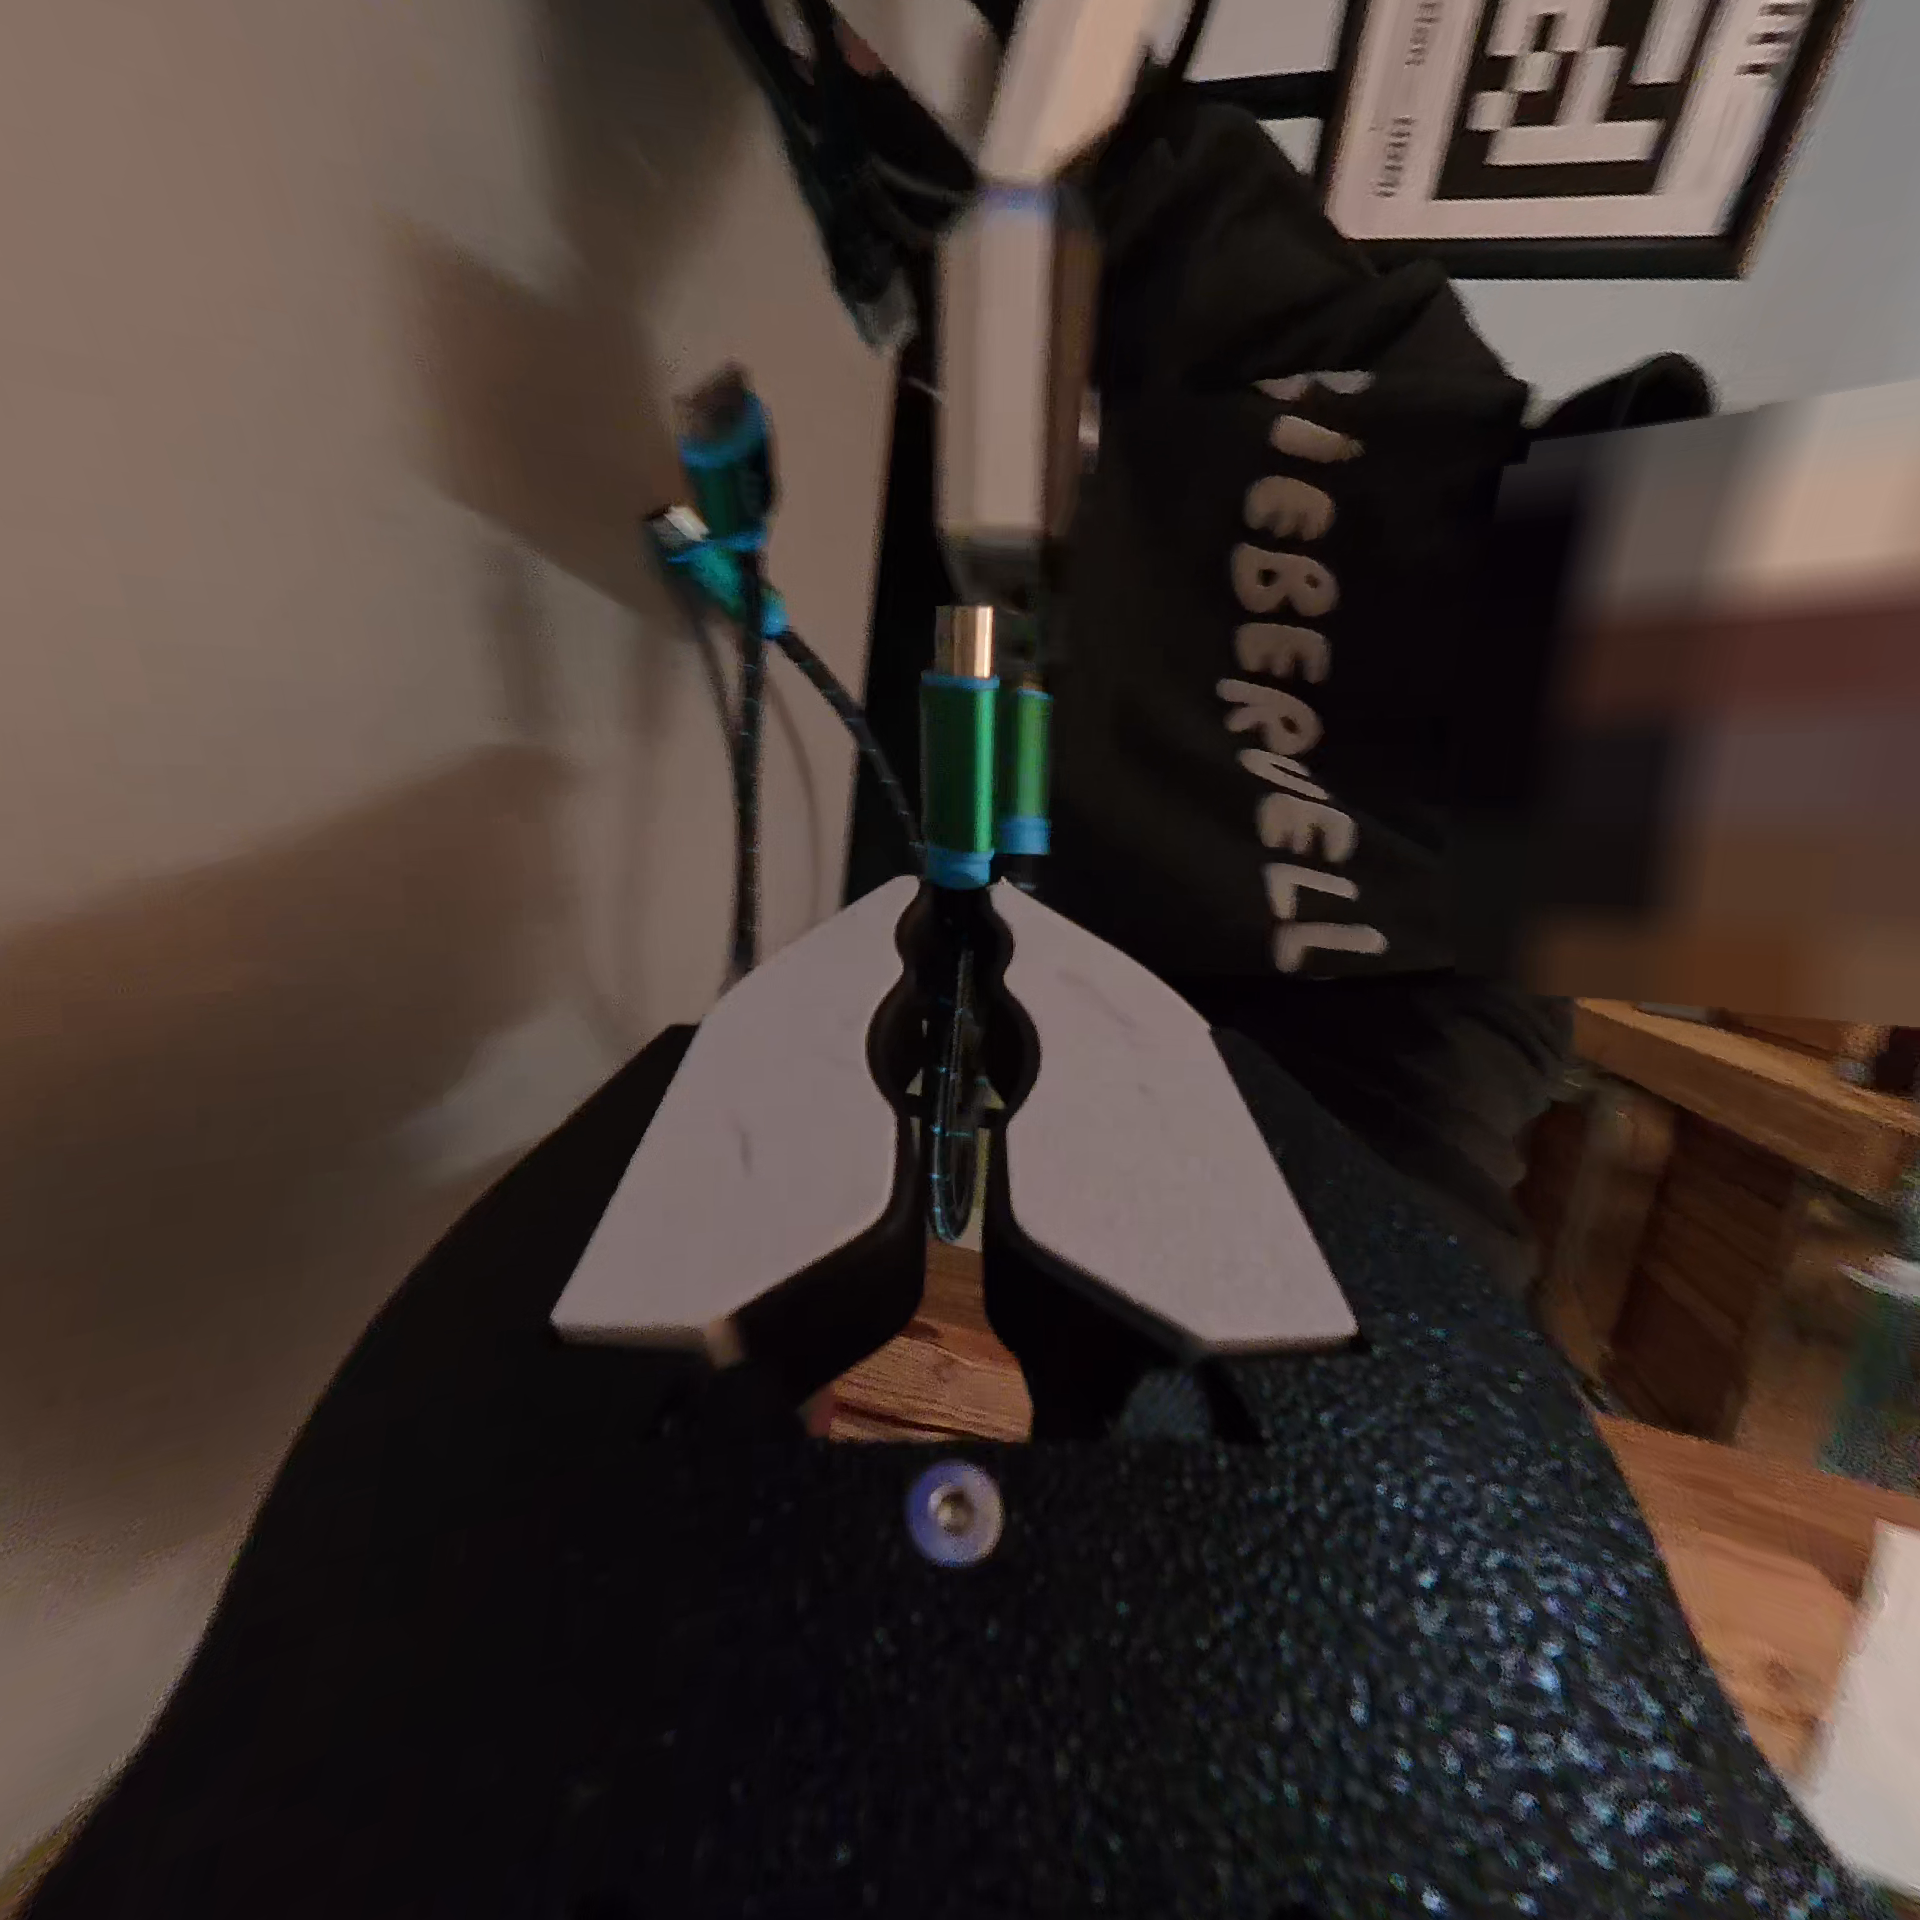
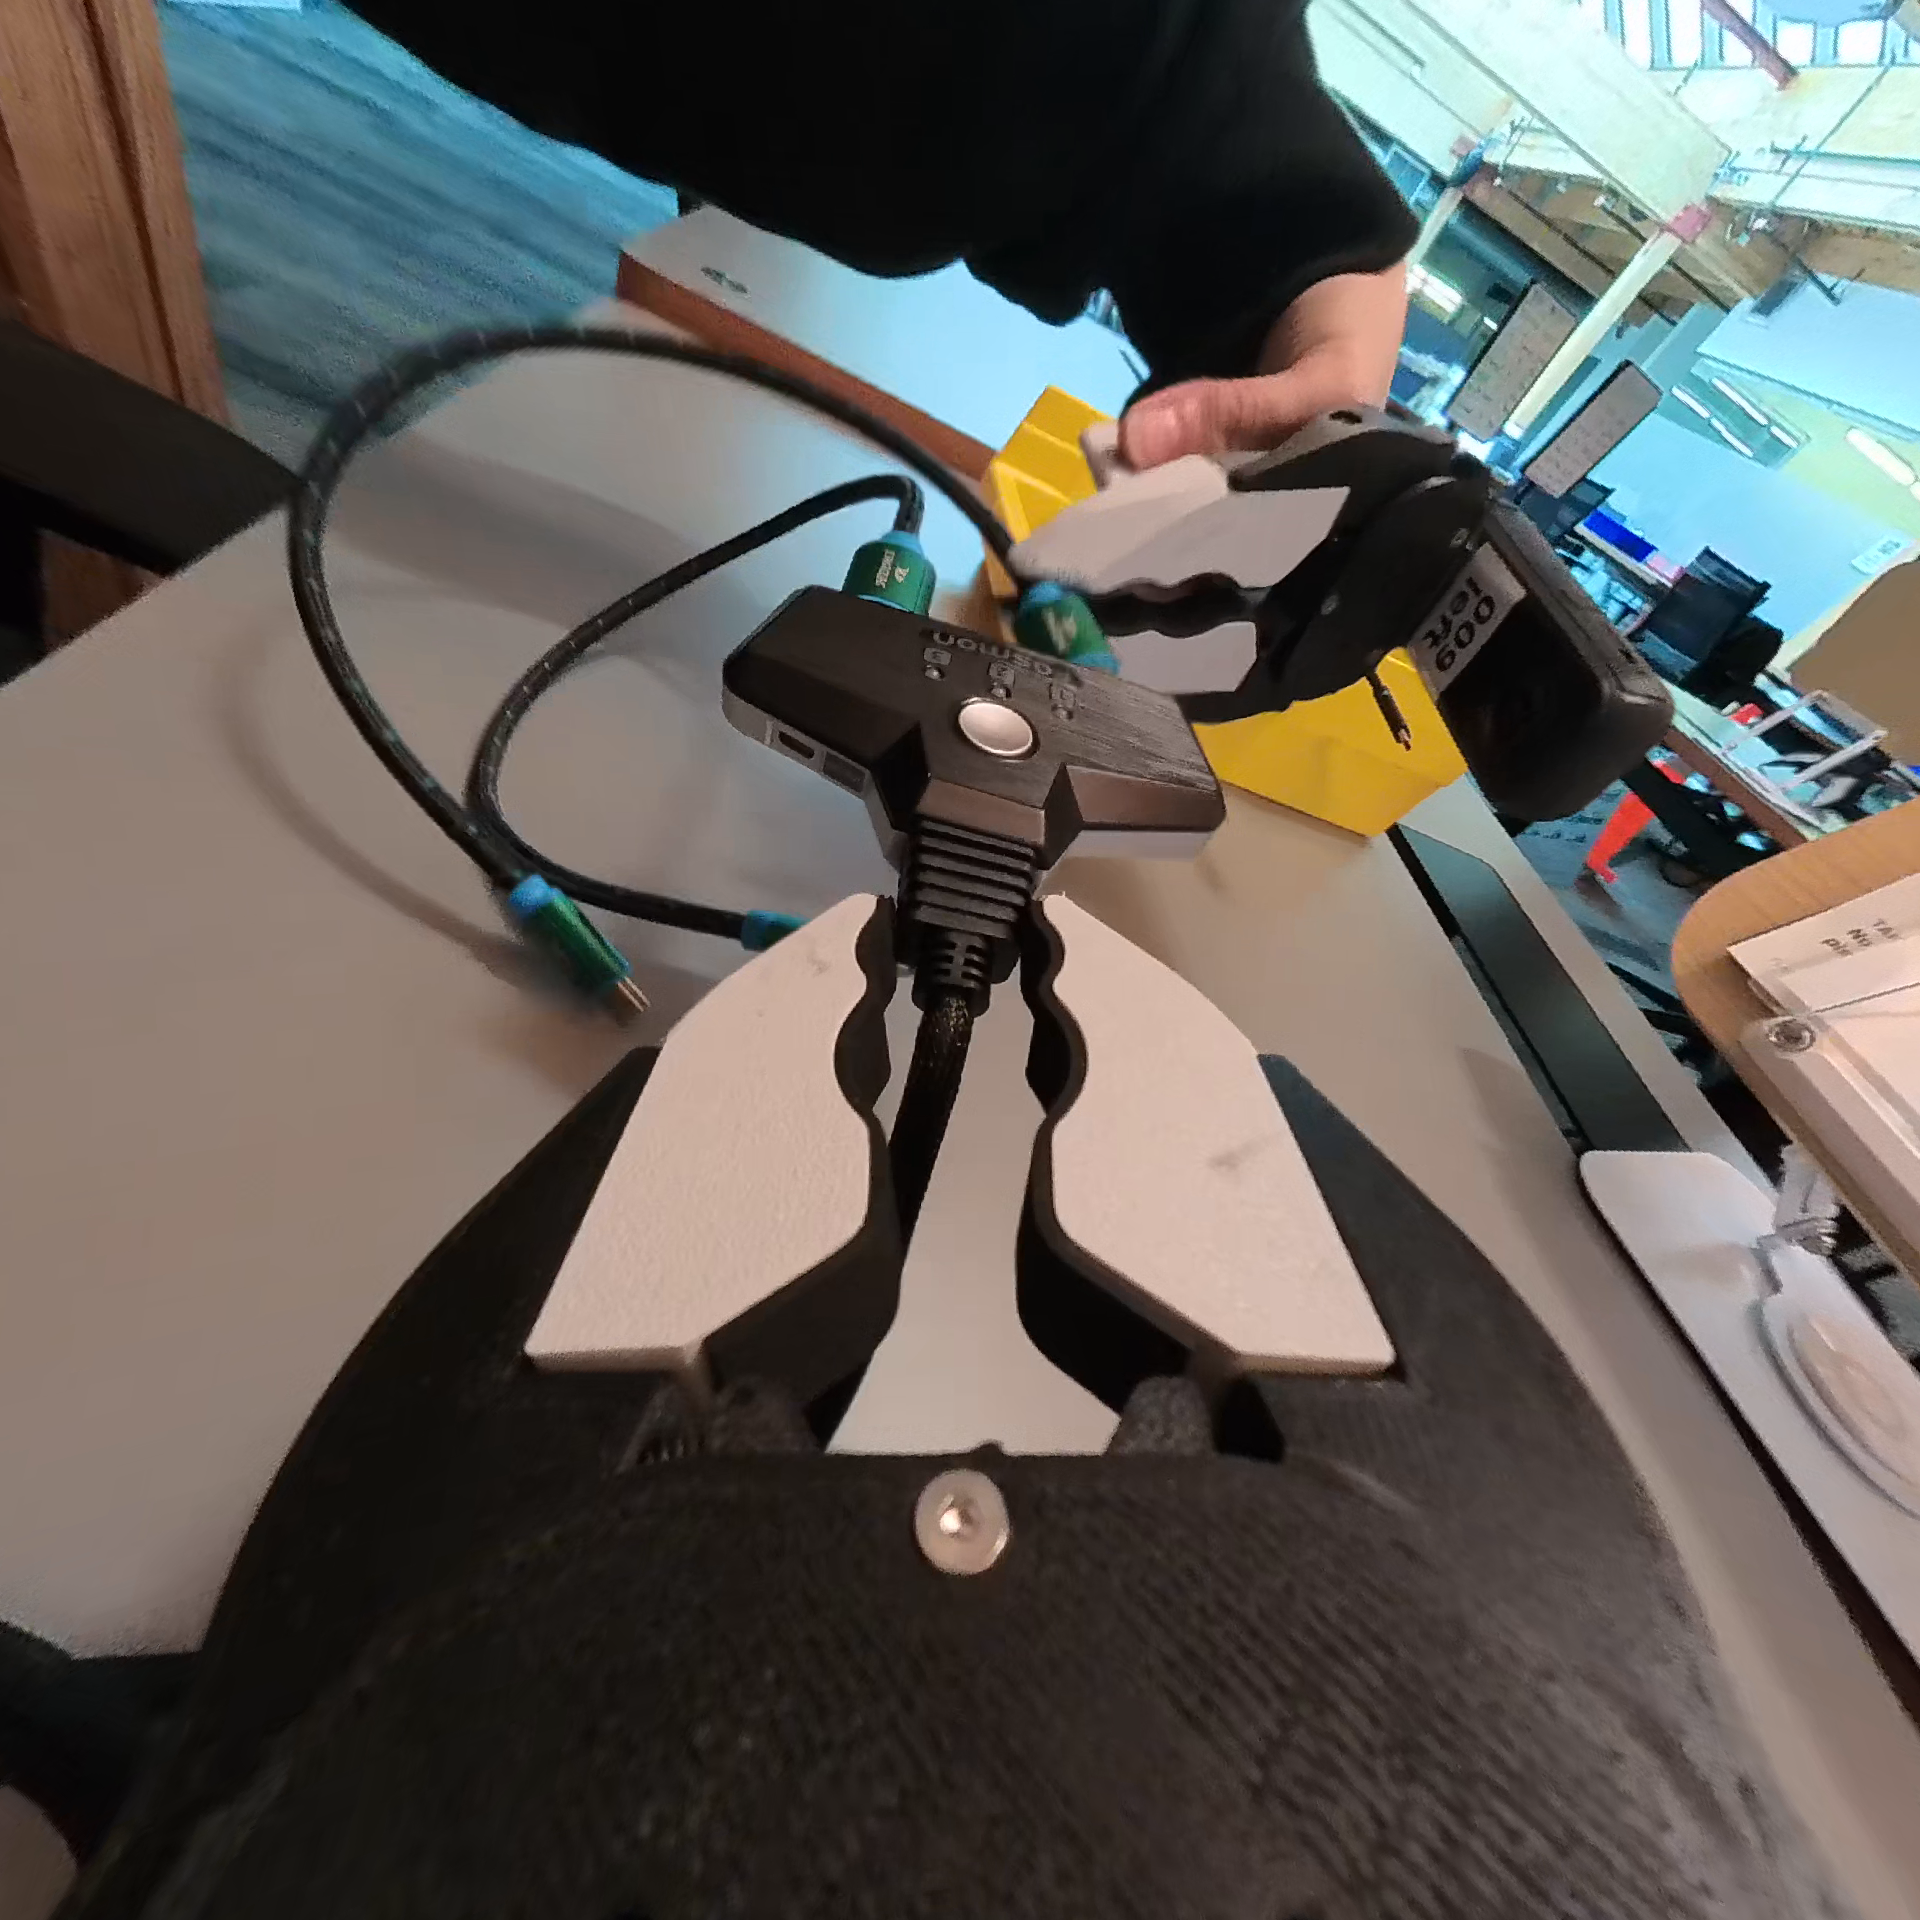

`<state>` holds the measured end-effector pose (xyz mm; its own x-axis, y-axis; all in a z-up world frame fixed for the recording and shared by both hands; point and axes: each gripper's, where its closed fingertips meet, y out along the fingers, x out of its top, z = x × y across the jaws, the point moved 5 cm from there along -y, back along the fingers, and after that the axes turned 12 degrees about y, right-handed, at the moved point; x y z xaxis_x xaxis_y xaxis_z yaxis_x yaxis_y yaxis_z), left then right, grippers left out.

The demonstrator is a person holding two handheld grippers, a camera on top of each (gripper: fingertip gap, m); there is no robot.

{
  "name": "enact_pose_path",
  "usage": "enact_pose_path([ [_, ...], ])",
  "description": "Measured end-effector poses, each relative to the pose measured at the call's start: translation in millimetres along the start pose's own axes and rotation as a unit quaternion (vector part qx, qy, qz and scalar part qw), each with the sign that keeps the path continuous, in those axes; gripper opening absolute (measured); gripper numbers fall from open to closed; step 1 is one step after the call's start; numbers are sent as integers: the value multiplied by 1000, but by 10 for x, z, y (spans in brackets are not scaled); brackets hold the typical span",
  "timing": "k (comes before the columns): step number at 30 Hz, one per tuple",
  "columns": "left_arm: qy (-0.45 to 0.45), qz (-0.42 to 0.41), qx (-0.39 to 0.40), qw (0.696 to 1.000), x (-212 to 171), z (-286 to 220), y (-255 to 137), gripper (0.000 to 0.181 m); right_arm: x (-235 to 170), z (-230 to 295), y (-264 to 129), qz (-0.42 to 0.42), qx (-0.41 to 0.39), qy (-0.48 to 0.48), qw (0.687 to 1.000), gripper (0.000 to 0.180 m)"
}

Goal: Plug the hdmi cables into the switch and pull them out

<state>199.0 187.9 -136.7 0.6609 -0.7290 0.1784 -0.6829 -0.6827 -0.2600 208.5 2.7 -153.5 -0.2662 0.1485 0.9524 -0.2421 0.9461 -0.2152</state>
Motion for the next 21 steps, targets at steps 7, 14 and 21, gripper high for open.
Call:
enact_pose_path([
  [7,86,-45,273,957,114,508,15,7,19,-21,-268,-69,62,72,993,23],
  [14,271,-9,595,757,155,862,183,14,-111,-54,-354,-49,58,96,993,23],
  [21,352,-47,669,653,146,829,335,38,-99,21,-382,-50,95,110,988,23],
])
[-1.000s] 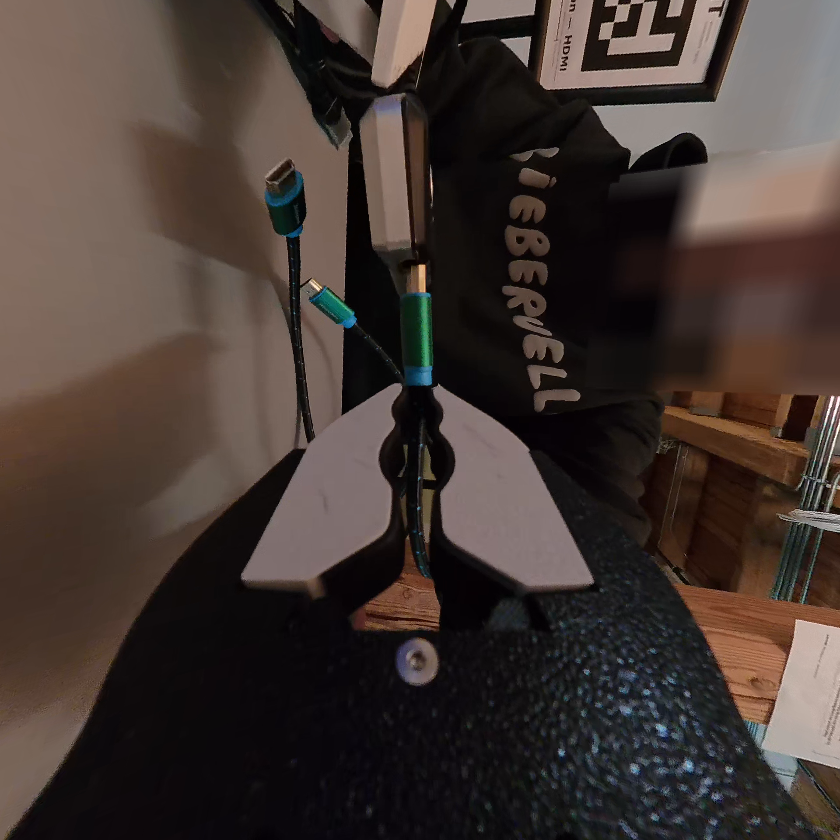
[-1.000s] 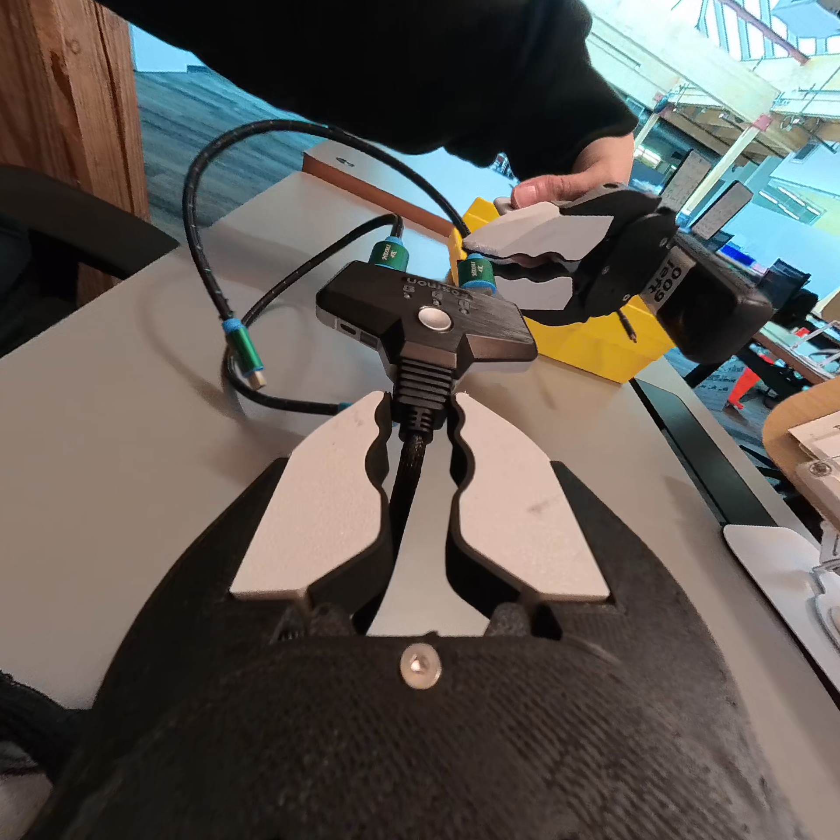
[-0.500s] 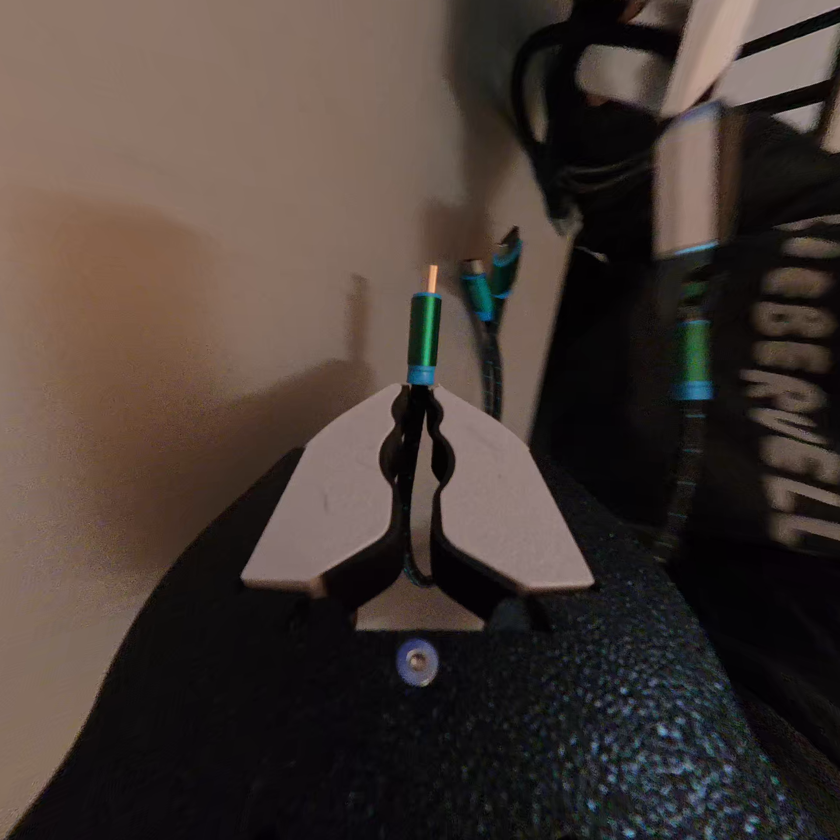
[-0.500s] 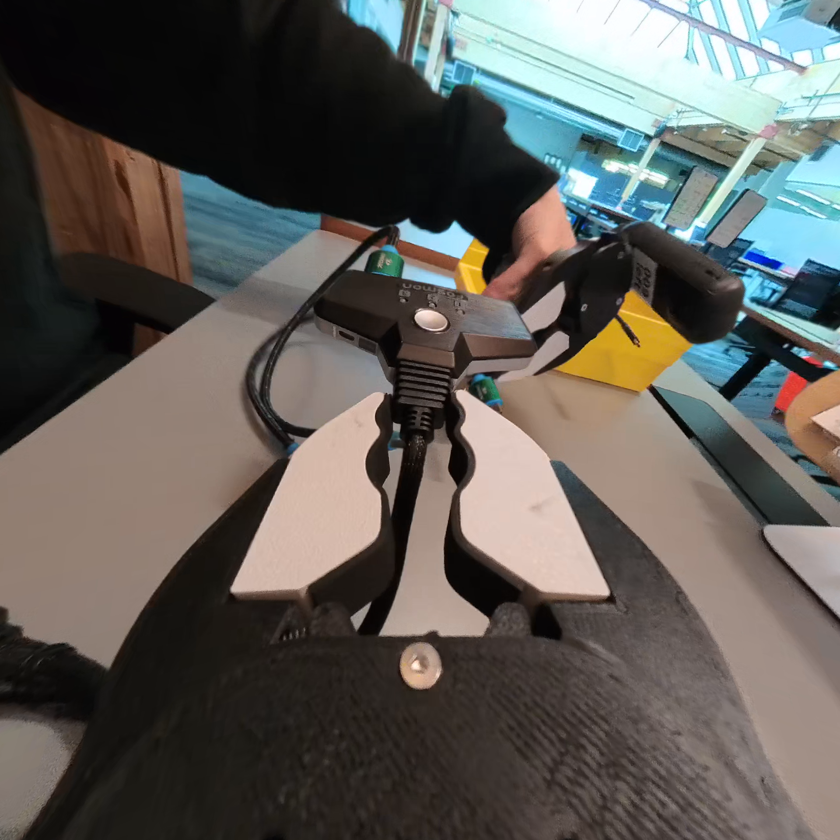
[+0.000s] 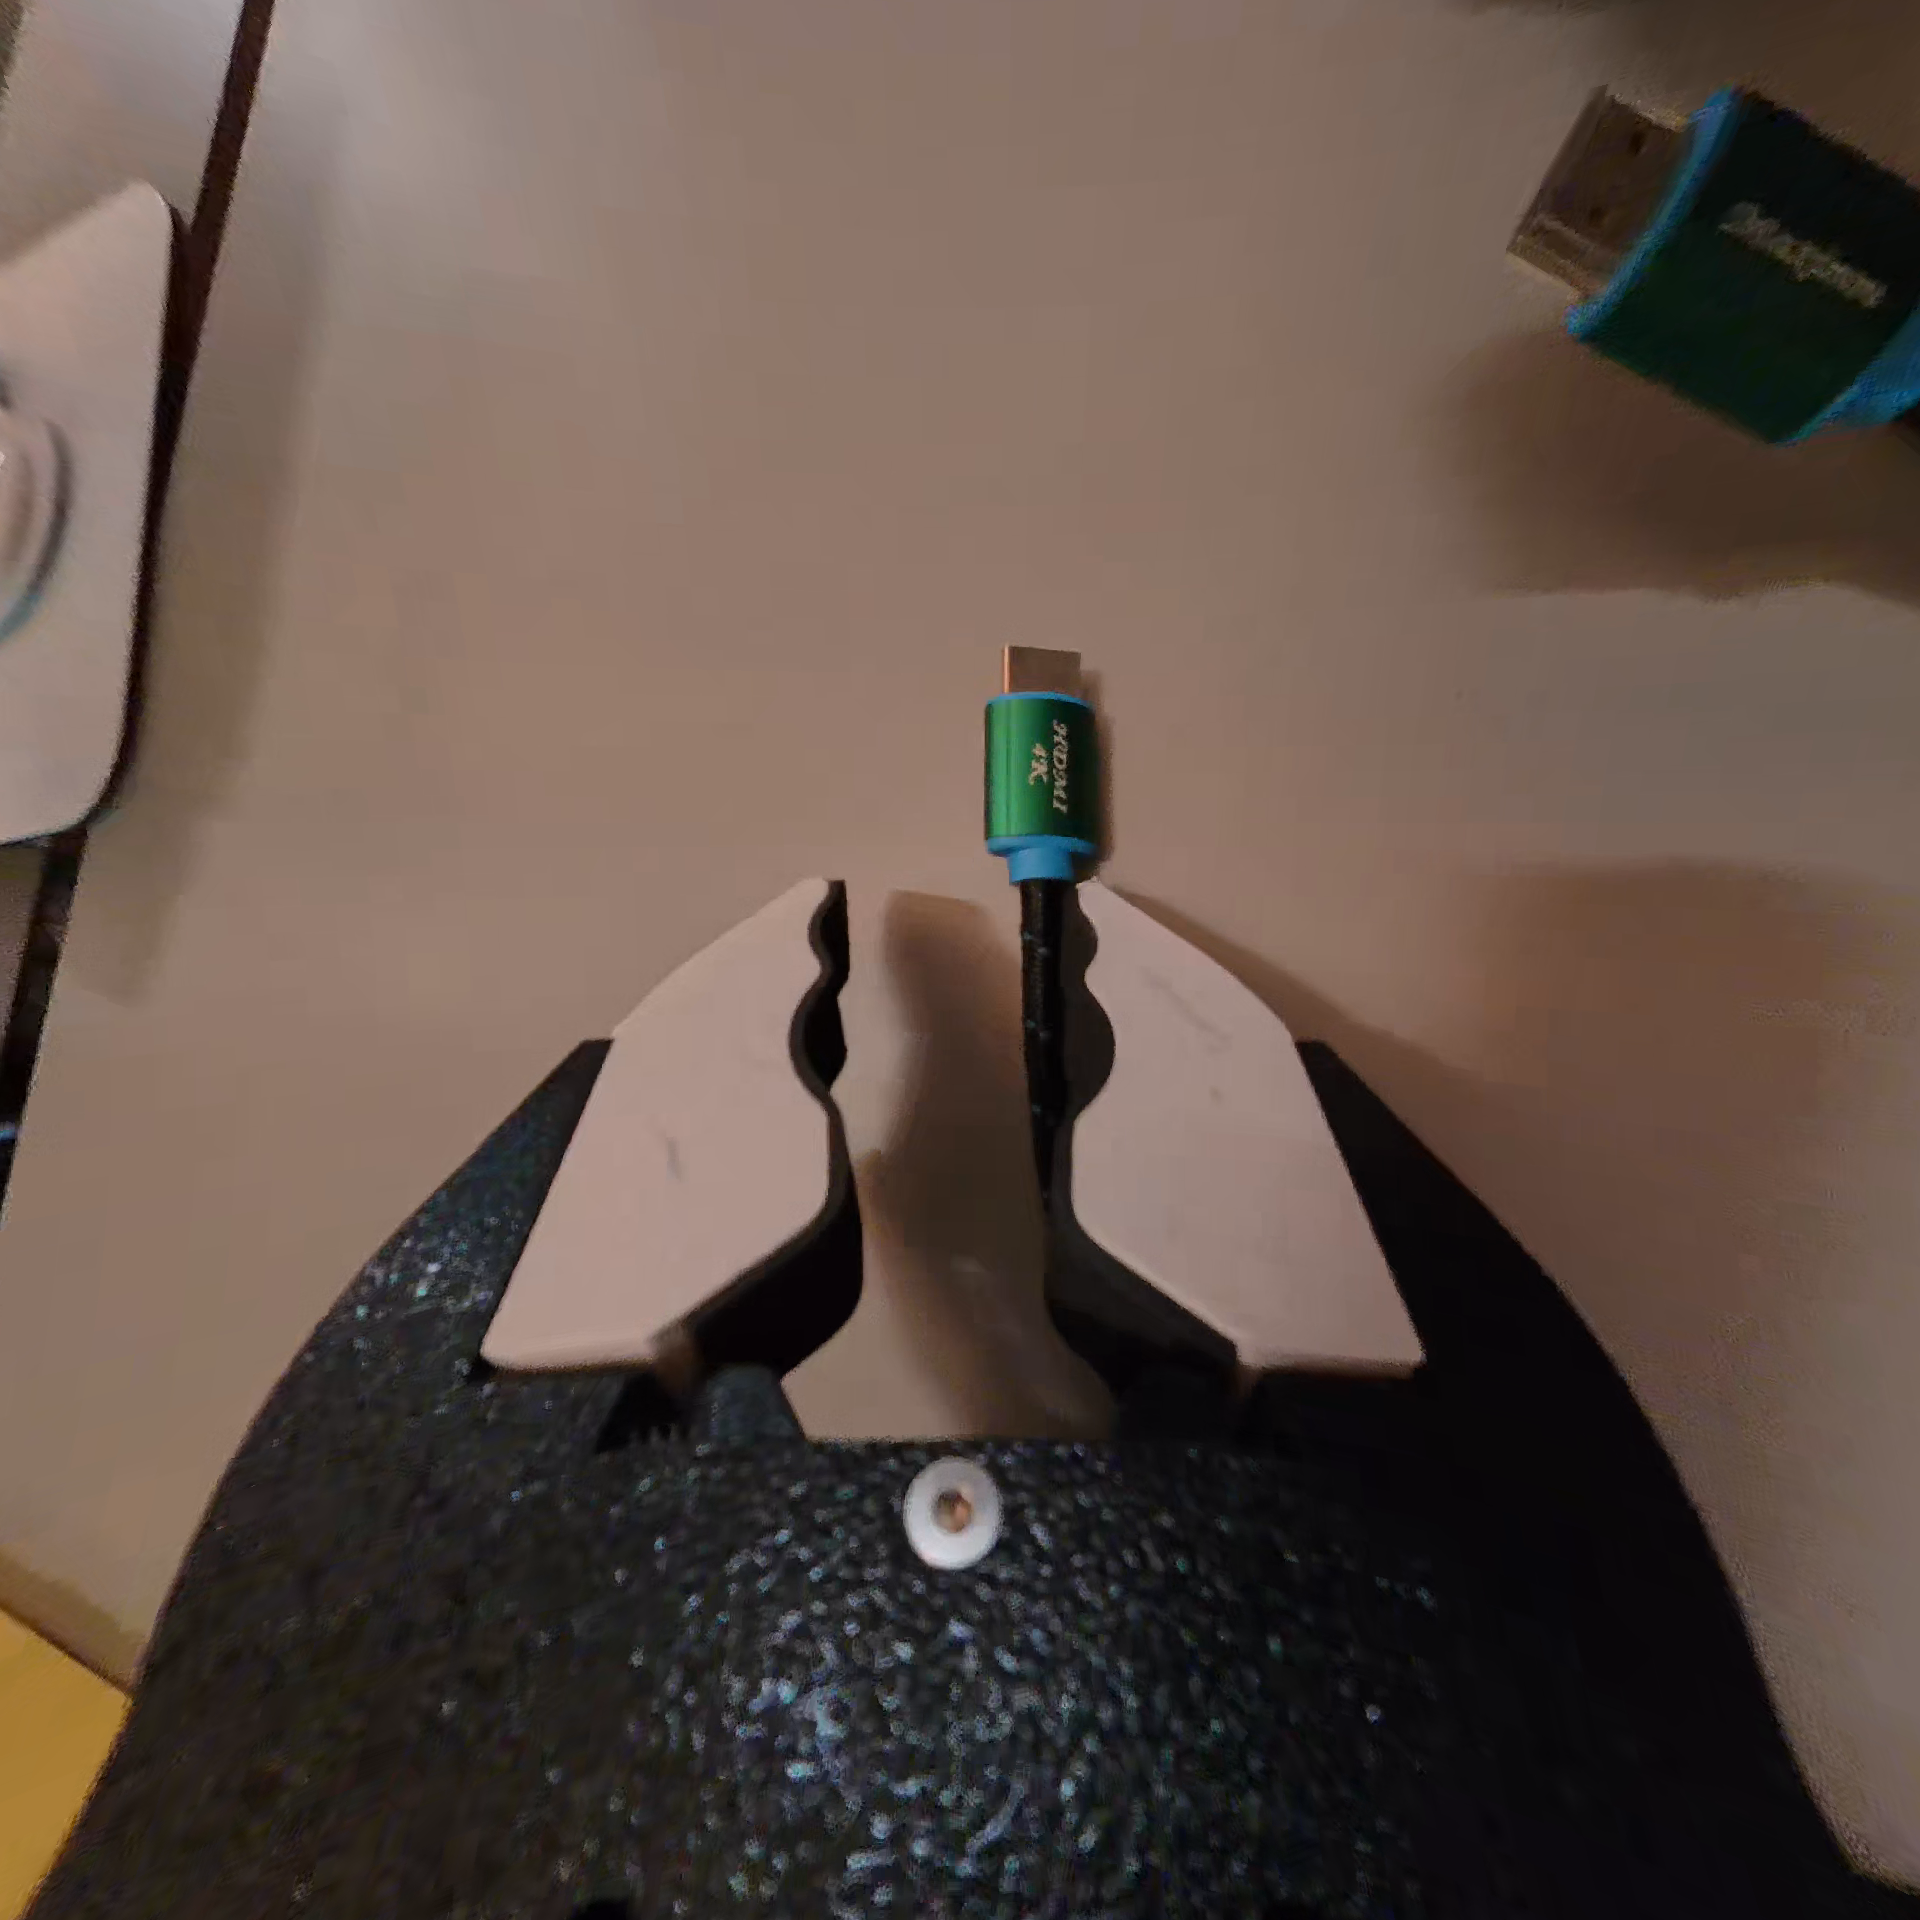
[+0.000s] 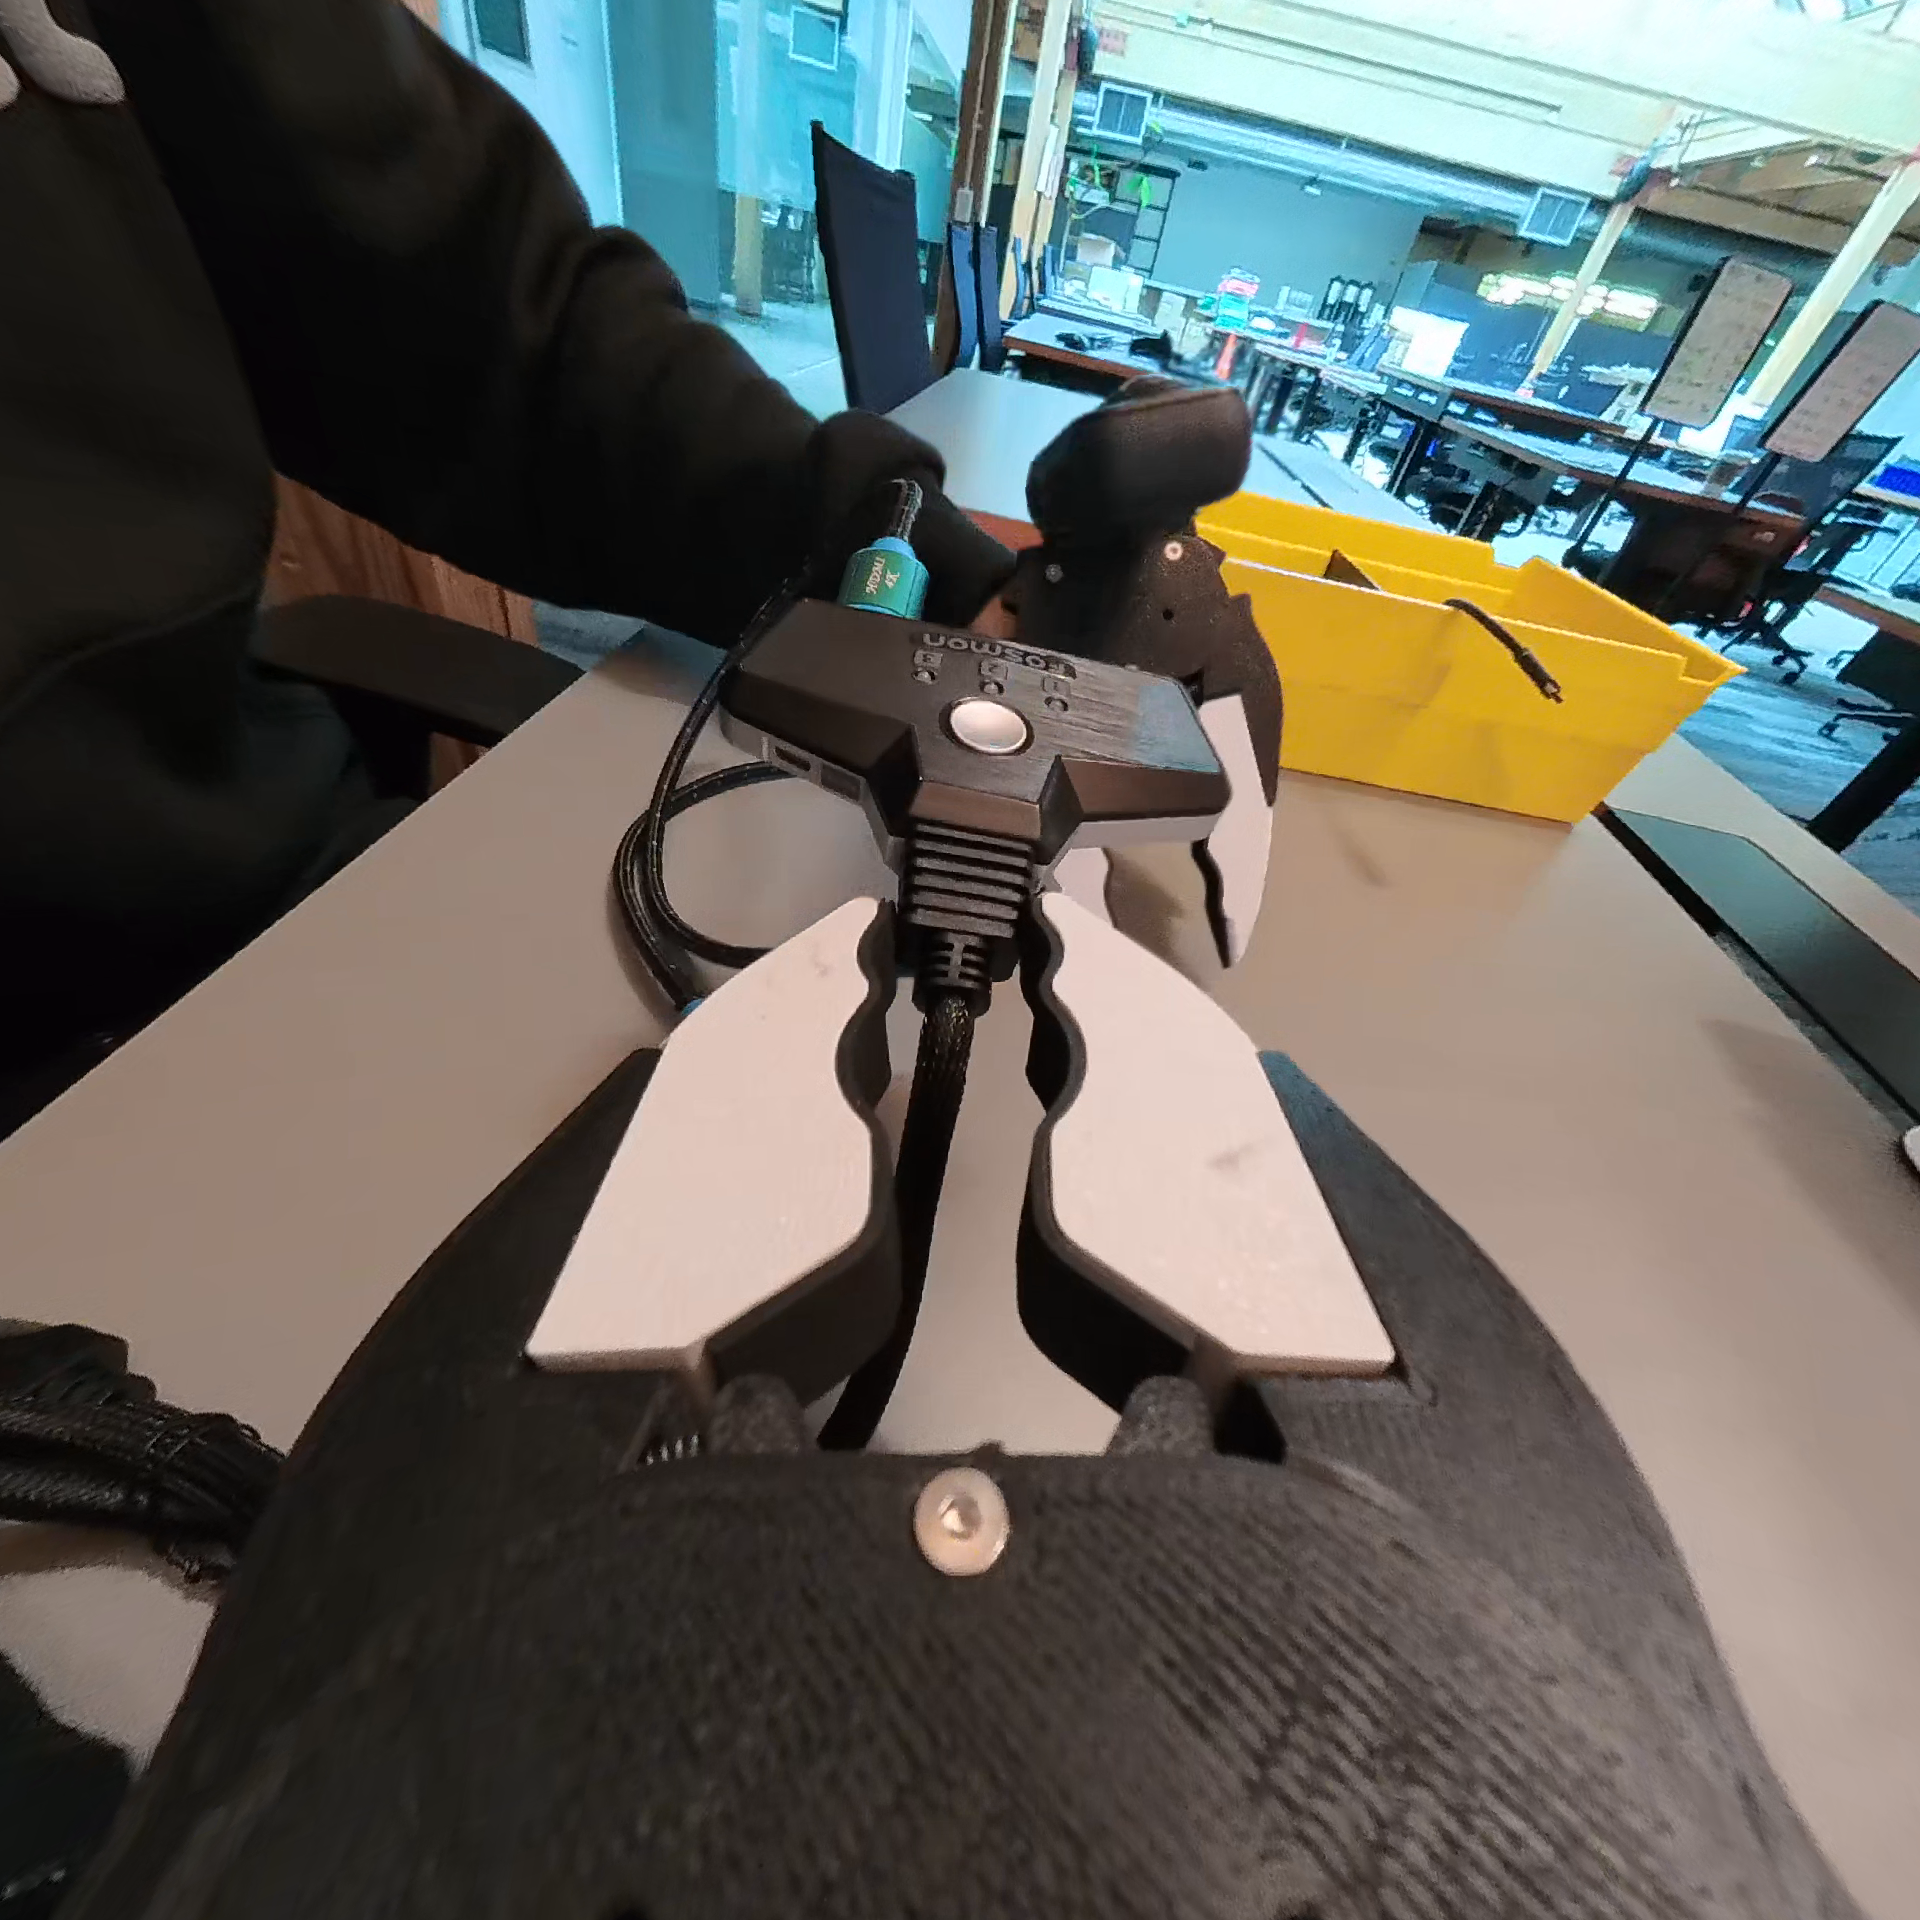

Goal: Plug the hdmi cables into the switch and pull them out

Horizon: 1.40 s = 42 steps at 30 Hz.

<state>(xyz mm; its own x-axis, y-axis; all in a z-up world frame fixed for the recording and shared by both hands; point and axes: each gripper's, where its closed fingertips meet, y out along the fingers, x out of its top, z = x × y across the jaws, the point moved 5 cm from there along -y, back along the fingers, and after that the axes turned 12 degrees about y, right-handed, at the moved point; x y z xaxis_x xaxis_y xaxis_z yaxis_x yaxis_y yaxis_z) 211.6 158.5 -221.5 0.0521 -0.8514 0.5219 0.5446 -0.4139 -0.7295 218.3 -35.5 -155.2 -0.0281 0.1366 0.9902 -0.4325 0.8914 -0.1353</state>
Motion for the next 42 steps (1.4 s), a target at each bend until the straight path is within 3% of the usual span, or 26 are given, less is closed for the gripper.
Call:
enact_pose_path([
  [11,66,-37,-34,997,259,-188,33,47,-68,104,-116,-7,-14,-9,1000,23],
  [17,9,-47,-46,998,259,-234,101,20,-104,89,-145,-8,-30,-12,999,23],
  [23,-21,-36,-20,999,245,-221,101,19,-114,74,-115,-11,-30,-5,999,23],
  [30,-185,-55,-64,979,80,-49,123,19,-77,-2,-139,-31,-57,-7,998,23],
  [32,-221,-127,-62,965,120,100,-16,28,-40,-16,-157,-39,-70,-14,997,22],
  [33,-247,-162,-35,955,132,250,-163,39,-26,-23,-163,-44,-76,-14,996,23],
  [34,-263,-192,1,945,144,412,-366,38,-11,-29,-168,-53,-77,-8,996,23],
  [36,-240,-235,94,937,225,642,-876,40,18,-46,-177,-71,-76,9,995,22],
  [39,-128,-238,199,942,580,497,-1440,64,53,-77,-172,-105,-66,44,991,22],
  [42,22,-194,227,954,981,-93,-1305,64,66,-103,-117,-110,-59,62,990,22],
])
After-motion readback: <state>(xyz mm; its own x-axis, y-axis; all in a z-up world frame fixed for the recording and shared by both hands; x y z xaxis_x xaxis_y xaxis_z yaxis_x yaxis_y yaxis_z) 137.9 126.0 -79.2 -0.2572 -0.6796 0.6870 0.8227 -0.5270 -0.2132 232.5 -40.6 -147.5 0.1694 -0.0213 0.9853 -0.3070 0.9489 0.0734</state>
